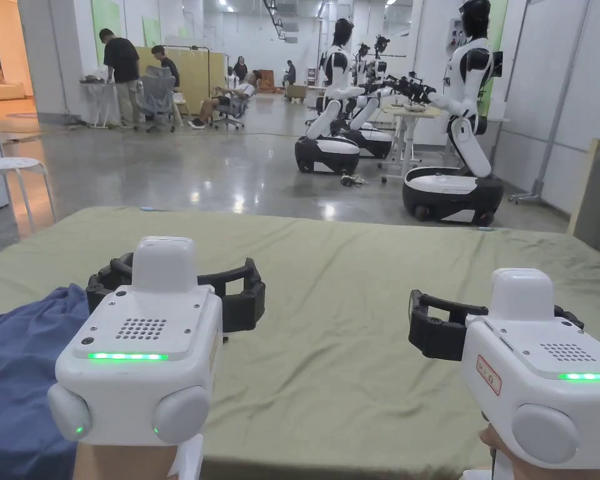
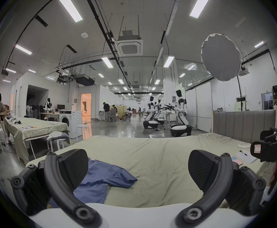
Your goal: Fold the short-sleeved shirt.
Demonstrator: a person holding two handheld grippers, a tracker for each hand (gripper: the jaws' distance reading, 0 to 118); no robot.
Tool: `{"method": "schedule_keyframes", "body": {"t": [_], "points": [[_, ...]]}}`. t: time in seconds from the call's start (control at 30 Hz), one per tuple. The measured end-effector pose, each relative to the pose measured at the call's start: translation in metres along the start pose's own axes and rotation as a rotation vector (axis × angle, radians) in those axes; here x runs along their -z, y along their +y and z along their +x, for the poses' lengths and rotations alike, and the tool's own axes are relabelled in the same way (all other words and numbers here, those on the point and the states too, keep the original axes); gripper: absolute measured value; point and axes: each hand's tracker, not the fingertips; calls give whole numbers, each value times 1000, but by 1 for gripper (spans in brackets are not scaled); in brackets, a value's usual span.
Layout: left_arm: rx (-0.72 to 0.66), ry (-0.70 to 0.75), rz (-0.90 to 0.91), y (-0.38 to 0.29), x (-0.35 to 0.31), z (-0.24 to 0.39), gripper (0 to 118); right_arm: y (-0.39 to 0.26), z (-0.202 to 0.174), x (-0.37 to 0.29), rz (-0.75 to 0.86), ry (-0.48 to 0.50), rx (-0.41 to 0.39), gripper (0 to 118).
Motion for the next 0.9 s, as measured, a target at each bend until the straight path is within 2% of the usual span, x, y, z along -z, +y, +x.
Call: {"method": "schedule_keyframes", "body": {"t": [0.33,0.37,0.43,0.47,0.5,0.53,0.57,0.6,0.63,0.67,0.73,0.9], "points": [[-44,-4,-27,-1,1,-7,118,-1,0,0,-3,-7,3,118],[-45,-2,-28,-1,0,-7,118,-1,0,0,-4,-6,1,116],[-45,1,-40,-1,0,-8,116,-2,-2,0,-2,-4,-7,99],[-49,-8,-45,-1,-1,-8,108,-2,-3,-1,1,-7,-15,77],[-57,-18,-45,-1,-2,-9,68,-2,-4,-1,3,-17,-24,33],[-66,-20,-36,-1,-5,-9,21,-3,-5,-1,-1,-30,-28,4],[-71,-12,-30,0,-6,-9,8,-3,-6,0,-4,-45,-29,2],[-67,12,-37,0,-4,-9,0,-4,-6,0,-4,-84,-22,2],[-74,26,-38,-2,-3,-11,0,-5,-6,-1,0,-84,-10,1],[-97,-25,-45,-2,-3,-14,0,-5,-4,-2,-1,-56,5,1],[-82,-28,-59,-2,-1,-13,0,-7,-5,-3,3,-81,-8,1],[-76,-28,-64,-6,2,-13,0,-7,-6,1,-15,-63,-11,0]]}}
